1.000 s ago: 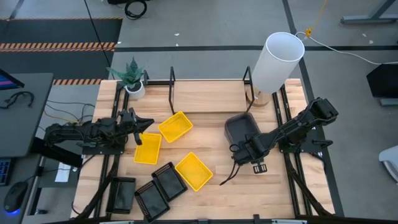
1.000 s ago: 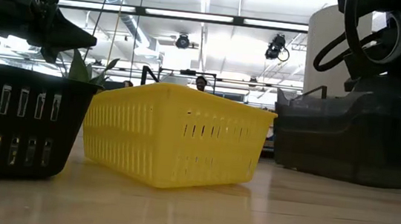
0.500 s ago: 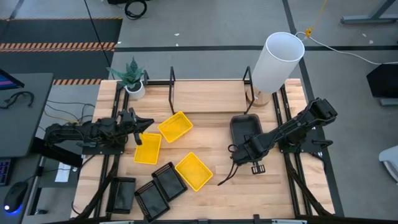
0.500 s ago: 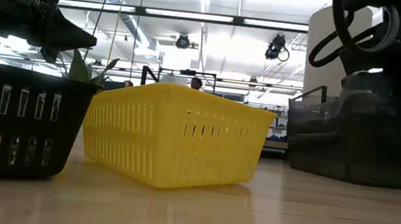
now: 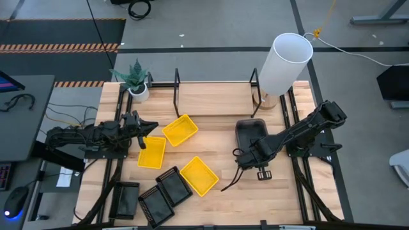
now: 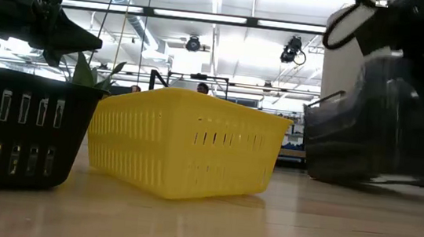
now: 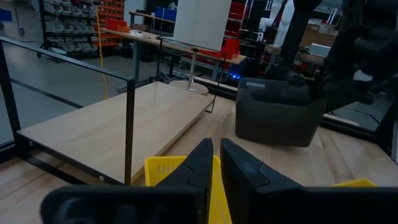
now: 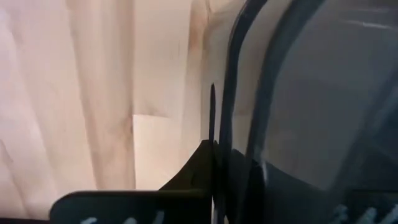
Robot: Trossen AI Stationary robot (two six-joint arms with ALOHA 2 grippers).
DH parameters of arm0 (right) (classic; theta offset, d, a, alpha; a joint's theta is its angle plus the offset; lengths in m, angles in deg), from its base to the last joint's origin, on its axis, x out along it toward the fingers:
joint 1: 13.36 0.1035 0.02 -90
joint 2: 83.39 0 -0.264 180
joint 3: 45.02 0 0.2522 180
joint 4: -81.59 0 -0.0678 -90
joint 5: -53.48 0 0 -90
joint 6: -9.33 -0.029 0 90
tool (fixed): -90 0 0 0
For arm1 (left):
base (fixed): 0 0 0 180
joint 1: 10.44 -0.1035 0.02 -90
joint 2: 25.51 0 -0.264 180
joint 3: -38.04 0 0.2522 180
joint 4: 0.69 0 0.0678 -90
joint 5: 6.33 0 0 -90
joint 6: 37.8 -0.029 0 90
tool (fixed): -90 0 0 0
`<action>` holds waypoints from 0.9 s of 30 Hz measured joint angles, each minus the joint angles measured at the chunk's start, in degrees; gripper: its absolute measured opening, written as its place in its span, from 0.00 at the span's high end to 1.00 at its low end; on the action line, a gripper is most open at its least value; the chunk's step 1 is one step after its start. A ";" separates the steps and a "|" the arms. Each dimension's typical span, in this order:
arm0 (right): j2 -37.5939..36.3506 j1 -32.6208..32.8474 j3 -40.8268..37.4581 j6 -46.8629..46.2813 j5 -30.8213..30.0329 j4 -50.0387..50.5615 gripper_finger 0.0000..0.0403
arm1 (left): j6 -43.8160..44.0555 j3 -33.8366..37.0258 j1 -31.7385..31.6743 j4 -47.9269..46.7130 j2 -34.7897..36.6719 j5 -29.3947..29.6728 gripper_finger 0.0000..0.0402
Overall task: Stack baskets on shelf by color
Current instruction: Put the stacked gray bins on the shelf
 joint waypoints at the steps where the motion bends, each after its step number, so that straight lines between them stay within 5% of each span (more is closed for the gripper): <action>1: 0.00 -0.02 0.83 0.02 -0.36 -0.01 0.96 | 0.00 0.00 0.00 0.00 0.00 0.01 0.91; 27: 5.44 -1.05 21.34 -5.45 -6.77 9.35 0.96 | 0.02 0.02 -0.02 0.14 -1.01 -0.02 0.93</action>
